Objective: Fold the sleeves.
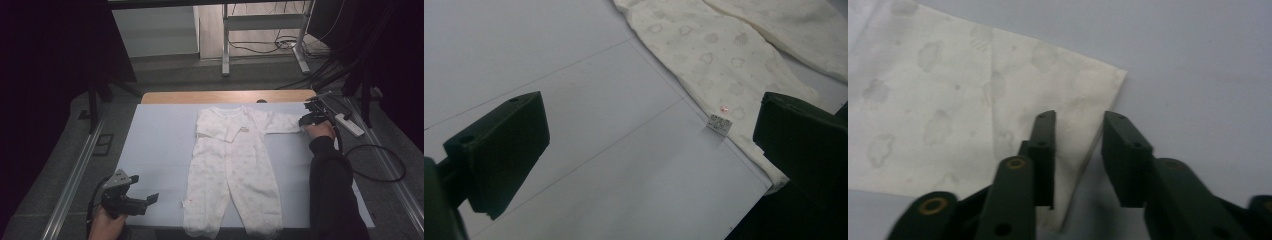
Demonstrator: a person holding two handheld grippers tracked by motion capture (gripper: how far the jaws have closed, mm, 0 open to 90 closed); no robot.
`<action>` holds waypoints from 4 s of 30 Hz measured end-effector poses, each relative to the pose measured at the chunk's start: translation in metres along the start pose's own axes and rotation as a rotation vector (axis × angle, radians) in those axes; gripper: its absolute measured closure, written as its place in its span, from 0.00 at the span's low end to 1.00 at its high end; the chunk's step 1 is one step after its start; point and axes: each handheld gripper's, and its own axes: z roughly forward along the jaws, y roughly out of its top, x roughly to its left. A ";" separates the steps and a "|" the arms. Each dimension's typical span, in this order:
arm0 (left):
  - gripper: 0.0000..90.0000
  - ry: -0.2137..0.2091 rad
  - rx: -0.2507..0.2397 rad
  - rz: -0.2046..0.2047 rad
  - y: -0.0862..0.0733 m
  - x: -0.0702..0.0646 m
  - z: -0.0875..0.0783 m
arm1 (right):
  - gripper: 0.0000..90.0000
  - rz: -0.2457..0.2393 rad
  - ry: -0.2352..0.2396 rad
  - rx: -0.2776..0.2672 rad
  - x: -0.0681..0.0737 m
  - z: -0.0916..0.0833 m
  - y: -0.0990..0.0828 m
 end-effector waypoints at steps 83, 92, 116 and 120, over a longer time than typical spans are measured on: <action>0.03 -0.003 -0.004 0.003 0.001 0.000 0.001 | 0.97 -0.440 0.363 -0.164 0.175 -0.038 0.003; 0.02 -0.003 -0.008 -0.002 0.001 0.001 0.000 | 0.96 -0.484 0.396 -0.161 0.203 -0.032 0.003; 0.02 -0.006 -0.008 -0.002 0.000 0.001 0.000 | 0.95 -0.544 0.392 -0.115 0.248 -0.002 -0.006; 0.03 -0.005 -0.007 -0.001 0.000 0.001 0.000 | 0.94 -0.552 0.395 -0.109 0.254 0.004 -0.009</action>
